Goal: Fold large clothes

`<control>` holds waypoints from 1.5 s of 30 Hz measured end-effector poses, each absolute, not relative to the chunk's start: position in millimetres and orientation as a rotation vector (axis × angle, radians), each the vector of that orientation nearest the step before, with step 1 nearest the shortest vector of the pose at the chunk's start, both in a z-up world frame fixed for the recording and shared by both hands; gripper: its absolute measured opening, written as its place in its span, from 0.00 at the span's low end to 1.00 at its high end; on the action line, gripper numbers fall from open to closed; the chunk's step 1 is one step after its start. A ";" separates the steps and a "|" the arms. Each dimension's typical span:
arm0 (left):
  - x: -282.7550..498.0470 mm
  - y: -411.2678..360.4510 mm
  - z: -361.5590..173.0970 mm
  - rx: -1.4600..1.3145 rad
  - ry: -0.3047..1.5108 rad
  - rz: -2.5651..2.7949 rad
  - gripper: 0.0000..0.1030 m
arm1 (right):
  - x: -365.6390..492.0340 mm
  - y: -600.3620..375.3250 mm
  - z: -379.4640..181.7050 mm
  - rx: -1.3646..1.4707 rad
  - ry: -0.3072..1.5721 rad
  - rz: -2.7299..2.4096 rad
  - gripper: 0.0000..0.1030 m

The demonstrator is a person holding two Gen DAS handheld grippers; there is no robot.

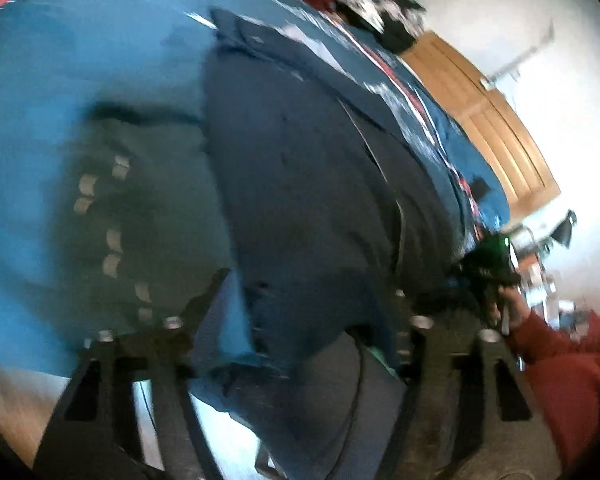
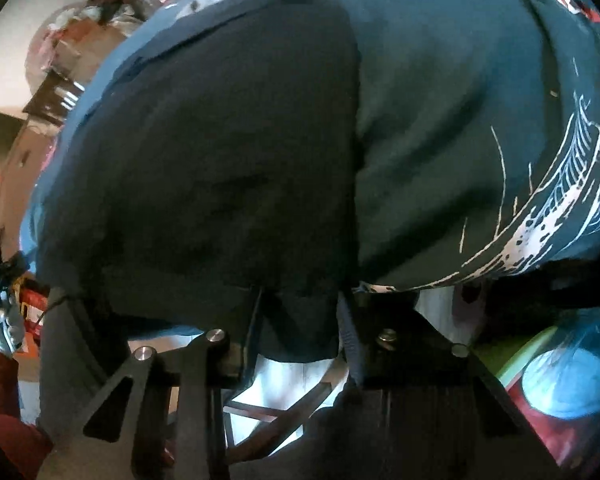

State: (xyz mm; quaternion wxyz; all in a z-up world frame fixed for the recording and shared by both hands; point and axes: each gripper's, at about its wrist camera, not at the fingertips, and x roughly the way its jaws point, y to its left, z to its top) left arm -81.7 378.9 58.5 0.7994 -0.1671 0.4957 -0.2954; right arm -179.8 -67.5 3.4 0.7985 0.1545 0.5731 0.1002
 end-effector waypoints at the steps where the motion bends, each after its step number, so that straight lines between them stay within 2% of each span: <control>1: -81.5 376.4 55.5 -0.338 1.080 -0.625 0.43 | -180.6 -67.7 3.7 0.336 1.227 0.216 0.36; 5: -81.6 373.6 52.7 -0.354 1.079 -0.639 0.39 | -188.5 -78.5 0.7 0.378 1.222 0.232 0.34; 7: -82.4 368.9 55.2 -0.383 1.071 -0.689 0.24 | -190.5 -80.3 2.2 0.381 1.220 0.242 0.34; 10: -85.3 361.0 53.6 -0.324 1.090 -0.671 0.23 | -196.2 -85.6 4.3 0.395 1.231 0.260 0.34; 13: -84.7 378.2 49.5 -0.388 1.075 -0.642 0.23 | -196.7 -82.7 -2.2 0.359 1.265 0.239 0.35; 18: -86.8 392.5 57.3 -0.437 1.041 -0.630 0.33 | -198.3 -80.2 -12.8 0.355 1.286 0.239 0.38; 21: -86.4 399.3 58.3 -0.478 1.026 -0.616 0.35 | -193.4 -79.2 -16.2 0.359 1.290 0.237 0.39; 26: -87.9 406.1 55.4 -0.518 1.021 -0.601 0.43 | -182.8 -78.6 -12.0 0.394 1.256 0.254 0.50; 27: -87.9 409.3 54.2 -0.530 1.020 -0.597 0.45 | -179.7 -78.0 -14.9 0.398 1.265 0.253 0.56; 31: -88.4 410.0 48.5 -0.542 1.044 -0.595 0.58 | -173.7 -75.8 -24.7 0.406 1.299 0.278 0.58; 34: -88.9 406.3 46.9 -0.504 1.066 -0.603 0.58 | -172.7 -72.5 -27.7 0.412 1.320 0.313 0.53; 45: -88.1 384.2 36.5 -0.402 1.134 -0.586 0.56 | -175.2 -75.2 -33.4 0.432 1.318 0.310 0.54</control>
